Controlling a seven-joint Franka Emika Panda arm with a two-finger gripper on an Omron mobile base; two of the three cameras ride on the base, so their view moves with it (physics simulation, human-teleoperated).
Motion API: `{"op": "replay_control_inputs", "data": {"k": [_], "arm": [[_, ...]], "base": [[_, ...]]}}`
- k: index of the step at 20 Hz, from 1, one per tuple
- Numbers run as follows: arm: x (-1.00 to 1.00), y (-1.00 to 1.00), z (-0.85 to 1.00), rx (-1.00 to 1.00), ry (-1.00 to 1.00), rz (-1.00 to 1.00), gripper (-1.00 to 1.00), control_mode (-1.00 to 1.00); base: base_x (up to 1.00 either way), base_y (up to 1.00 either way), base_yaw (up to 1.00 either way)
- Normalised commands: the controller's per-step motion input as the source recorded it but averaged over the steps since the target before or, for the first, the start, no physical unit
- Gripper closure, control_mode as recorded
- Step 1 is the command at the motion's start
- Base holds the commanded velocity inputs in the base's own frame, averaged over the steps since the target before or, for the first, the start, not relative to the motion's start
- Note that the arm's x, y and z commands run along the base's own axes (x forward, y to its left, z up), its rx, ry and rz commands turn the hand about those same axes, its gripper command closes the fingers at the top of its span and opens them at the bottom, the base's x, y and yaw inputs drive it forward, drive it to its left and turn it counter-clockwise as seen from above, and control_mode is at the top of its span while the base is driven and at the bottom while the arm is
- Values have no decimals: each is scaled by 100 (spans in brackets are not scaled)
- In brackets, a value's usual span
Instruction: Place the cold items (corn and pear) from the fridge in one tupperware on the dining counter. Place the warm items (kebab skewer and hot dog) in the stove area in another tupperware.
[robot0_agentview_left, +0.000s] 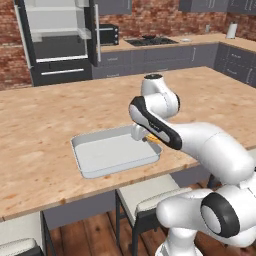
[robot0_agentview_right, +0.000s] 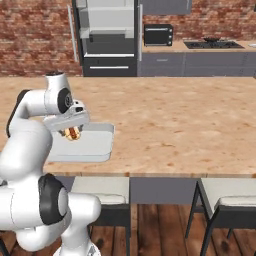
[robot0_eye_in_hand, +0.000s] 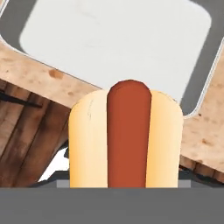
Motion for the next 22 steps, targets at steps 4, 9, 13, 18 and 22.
{"op": "replay_control_inputs", "data": {"k": [4, 9, 13, 18, 22], "arm": [[45, 36, -45, -4, 14, 100, 100, -100], [51, 24, -46, -1, 8, 100, 100, -100], [57, 18, -54, 0, 16, 97, 100, -100], [70, 1, -54, 1, 8, 73, 100, -100], [76, 1, -52, 4, 10, 38, 100, -100]], "base": [[0, 0, 0], [0, 0, 0], [0, 0, 0], [0, 0, 0], [0, 0, 0]]}}
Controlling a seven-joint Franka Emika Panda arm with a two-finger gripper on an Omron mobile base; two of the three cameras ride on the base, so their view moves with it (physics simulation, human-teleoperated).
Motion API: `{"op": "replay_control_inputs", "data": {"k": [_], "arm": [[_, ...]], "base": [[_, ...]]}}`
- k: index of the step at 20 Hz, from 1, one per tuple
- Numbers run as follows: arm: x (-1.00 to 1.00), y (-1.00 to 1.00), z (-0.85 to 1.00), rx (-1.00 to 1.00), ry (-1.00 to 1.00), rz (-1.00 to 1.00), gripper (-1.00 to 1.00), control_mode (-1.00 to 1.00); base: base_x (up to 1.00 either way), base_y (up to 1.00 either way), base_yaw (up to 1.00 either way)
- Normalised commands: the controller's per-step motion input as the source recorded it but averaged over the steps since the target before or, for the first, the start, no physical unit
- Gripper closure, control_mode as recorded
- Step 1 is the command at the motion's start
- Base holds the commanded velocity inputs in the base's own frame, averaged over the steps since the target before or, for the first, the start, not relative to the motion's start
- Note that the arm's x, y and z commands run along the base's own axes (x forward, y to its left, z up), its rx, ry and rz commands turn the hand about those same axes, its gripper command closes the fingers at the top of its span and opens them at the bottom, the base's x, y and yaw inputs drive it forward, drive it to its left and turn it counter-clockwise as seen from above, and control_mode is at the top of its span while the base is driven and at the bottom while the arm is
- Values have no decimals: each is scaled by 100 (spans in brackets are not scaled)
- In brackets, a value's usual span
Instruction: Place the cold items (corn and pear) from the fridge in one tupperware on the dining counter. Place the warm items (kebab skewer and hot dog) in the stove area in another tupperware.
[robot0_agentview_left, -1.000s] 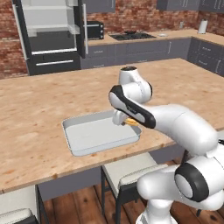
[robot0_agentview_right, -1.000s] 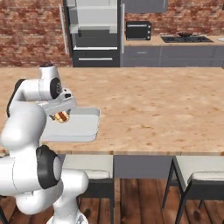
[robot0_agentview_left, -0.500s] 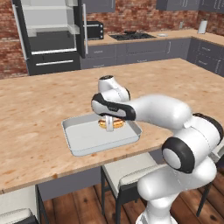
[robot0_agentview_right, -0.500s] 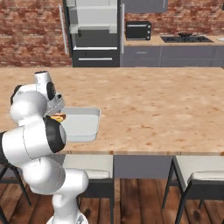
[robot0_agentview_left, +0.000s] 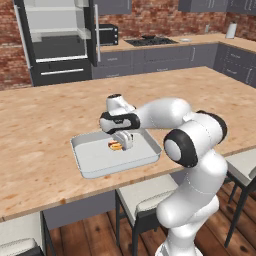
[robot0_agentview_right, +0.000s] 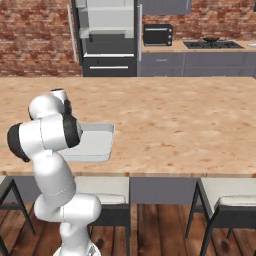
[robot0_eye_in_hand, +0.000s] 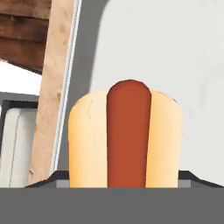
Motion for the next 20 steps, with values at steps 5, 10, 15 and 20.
{"op": "replay_control_inputs", "data": {"k": [5, 10, 15, 20], "arm": [[53, 11, -55, 0, 0, 8, 100, -100], [37, 26, -40, 0, 0, 0, 100, -100], [29, 25, -37, 0, 0, 0, -100, -100], [6, 9, -30, 0, 0, 0, -100, -100]], "base": [[0, 0, 0], [0, 0, 0], [0, 0, 0], [0, 0, 0]]}}
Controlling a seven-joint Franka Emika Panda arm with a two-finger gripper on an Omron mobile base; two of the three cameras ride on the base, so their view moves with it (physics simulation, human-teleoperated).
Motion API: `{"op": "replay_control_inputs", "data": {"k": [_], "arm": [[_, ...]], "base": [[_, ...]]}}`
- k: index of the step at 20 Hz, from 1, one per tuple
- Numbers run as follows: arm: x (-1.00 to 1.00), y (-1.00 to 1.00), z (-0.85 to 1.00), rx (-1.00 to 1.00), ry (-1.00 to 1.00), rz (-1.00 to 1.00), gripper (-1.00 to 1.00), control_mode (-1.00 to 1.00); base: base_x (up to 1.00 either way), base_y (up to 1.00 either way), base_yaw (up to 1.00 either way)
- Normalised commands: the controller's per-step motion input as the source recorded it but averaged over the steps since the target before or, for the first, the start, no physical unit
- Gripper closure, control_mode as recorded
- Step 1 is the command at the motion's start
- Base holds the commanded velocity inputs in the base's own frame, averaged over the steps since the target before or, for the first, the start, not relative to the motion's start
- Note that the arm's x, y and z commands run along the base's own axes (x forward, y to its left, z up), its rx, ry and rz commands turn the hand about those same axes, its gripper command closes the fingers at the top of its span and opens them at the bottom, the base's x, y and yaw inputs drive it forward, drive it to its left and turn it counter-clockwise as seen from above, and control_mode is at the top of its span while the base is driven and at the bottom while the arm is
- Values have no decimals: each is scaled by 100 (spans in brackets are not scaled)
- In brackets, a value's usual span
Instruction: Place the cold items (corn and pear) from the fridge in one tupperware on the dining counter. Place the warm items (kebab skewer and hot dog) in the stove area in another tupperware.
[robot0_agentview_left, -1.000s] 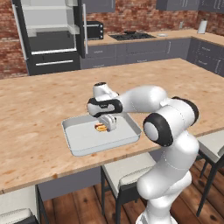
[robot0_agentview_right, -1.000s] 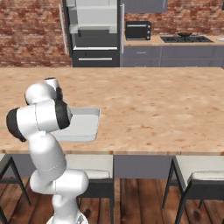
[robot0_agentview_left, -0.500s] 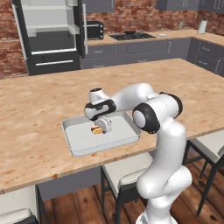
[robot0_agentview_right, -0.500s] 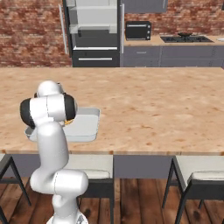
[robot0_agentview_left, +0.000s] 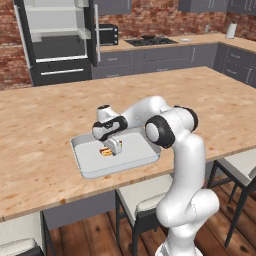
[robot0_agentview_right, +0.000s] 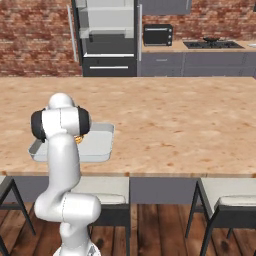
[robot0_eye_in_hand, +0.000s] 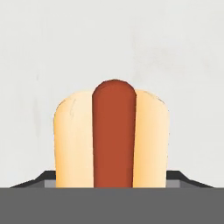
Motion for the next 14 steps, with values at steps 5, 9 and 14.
{"op": "replay_control_inputs", "data": {"k": [5, 9, 14], "arm": [[-6, 0, -12, 1, -3, 0, -100, -100], [-22, -12, 35, 1, -12, -6, -100, -100], [-27, -27, 54, 7, -34, -6, -100, -100]], "base": [[0, 0, 0], [0, 0, 0], [0, 0, 0]]}}
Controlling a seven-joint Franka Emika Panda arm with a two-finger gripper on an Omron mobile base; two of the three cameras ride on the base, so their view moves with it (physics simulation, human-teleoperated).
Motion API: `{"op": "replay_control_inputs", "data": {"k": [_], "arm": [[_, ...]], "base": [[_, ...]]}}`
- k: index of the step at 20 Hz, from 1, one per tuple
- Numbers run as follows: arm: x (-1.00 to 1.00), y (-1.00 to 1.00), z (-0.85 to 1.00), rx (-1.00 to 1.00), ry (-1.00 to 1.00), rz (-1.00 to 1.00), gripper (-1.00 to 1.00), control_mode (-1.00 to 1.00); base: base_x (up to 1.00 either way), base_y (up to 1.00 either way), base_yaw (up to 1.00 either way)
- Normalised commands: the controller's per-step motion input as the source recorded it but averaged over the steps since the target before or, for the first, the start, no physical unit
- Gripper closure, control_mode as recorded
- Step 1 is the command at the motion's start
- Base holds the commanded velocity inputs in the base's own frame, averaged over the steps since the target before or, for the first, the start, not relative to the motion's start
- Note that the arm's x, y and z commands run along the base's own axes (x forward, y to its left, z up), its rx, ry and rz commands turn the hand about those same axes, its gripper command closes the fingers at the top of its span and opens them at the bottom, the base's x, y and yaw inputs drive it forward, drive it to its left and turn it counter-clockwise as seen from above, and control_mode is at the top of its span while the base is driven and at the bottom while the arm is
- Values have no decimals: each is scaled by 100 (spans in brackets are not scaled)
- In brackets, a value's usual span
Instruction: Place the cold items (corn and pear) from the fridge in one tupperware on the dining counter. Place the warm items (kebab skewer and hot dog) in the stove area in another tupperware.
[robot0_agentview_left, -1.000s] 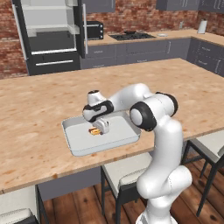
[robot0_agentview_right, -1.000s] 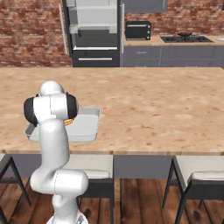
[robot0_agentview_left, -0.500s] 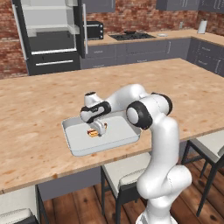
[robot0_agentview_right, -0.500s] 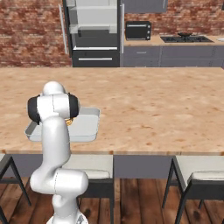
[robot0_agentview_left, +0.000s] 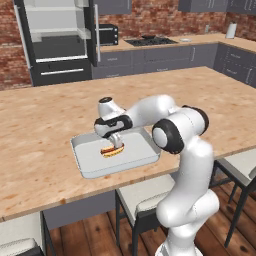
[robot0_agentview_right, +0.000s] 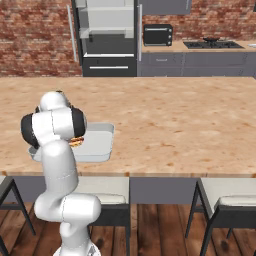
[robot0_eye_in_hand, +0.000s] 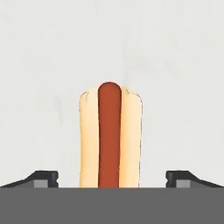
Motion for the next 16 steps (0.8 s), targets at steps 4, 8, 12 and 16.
{"op": "replay_control_inputs", "data": {"k": [4, 8, 12, 16], "arm": [[-54, -21, 52, 37, -27, -40, -100, -100], [-65, -32, 74, 56, -27, -68, -100, -100], [-43, -19, 83, 30, -6, -79, -100, -100], [-38, -9, 87, 0, 0, -66, -100, -100]], "base": [[0, 0, 0], [0, 0, 0], [0, 0, 0], [0, 0, 0]]}}
